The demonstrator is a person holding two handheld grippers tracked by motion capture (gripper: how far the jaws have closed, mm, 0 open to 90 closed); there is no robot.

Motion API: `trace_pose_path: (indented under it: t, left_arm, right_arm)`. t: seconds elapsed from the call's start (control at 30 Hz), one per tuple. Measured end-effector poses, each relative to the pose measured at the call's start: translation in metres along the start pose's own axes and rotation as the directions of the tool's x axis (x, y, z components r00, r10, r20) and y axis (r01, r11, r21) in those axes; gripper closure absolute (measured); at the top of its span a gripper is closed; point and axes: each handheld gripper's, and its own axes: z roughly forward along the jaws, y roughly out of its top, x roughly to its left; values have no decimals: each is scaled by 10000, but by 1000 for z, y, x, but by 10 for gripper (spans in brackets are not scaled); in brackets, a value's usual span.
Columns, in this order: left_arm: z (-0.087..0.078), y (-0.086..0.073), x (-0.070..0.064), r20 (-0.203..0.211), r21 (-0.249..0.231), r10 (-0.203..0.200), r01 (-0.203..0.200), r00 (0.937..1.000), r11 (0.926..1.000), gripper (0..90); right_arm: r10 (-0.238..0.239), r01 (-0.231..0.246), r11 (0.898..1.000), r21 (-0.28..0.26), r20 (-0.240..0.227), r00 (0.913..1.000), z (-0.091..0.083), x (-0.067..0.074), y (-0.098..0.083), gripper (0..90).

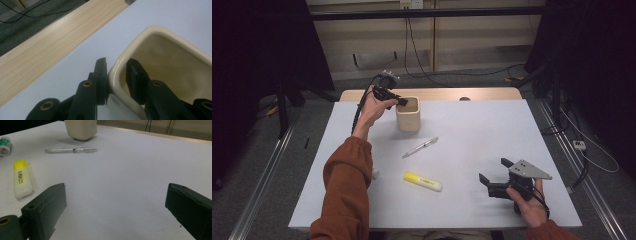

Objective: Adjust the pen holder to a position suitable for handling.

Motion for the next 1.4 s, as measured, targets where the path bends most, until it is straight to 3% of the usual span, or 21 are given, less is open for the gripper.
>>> trace_pose_path:
  t: [0.17,0.27,0.43,0.63,0.77,0.8,1.0,1.17,1.27,1.4]
  left_arm:
    - [-9,4,-5,-89,114,268,-267,9996,9996,714]
    - [-12,5,-8,-130,-47,214,-215,9997,9998,714]
    - [-30,5,-18,-143,-78,489,-491,9987,9988,714]
    - [-43,2,-27,-189,-241,257,-261,9995,9994,715]
    - [-51,-2,-36,-176,24,678,-678,9975,9977,714]
    - [-53,-5,-39,-123,-209,435,-438,9990,9988,714]
    - [-59,-10,-48,-164,-286,415,-420,9990,9987,714]
    - [-68,-12,-65,-203,-263,482,-487,9986,9985,714]
    - [-71,-13,-73,-257,-405,326,-336,9991,9986,713]
    - [-77,-14,-90,-94,-434,482,-485,9988,9979,713]
  right_arm:
    - [0,0,10000,4,9,10000,0,0,0,35]
    - [0,0,10000,-11,17,10000,0,0,0,35]
    - [-2,2,10000,-41,15,10000,0,0,1,35]
    - [-64,64,9999,-88,-21,10000,0,1,2,35]
    - [-105,104,9999,-74,-45,9999,2,1,3,35]
    - [-97,97,9999,-82,-57,9999,3,1,3,35]
    - [-181,179,9998,-100,-130,9998,4,3,4,34]
    - [-248,247,9997,-91,-90,9997,4,3,5,34]
    - [-181,181,9998,-127,16,9998,3,2,5,34]
    - [-162,166,9997,-195,174,9997,1,0,6,33]
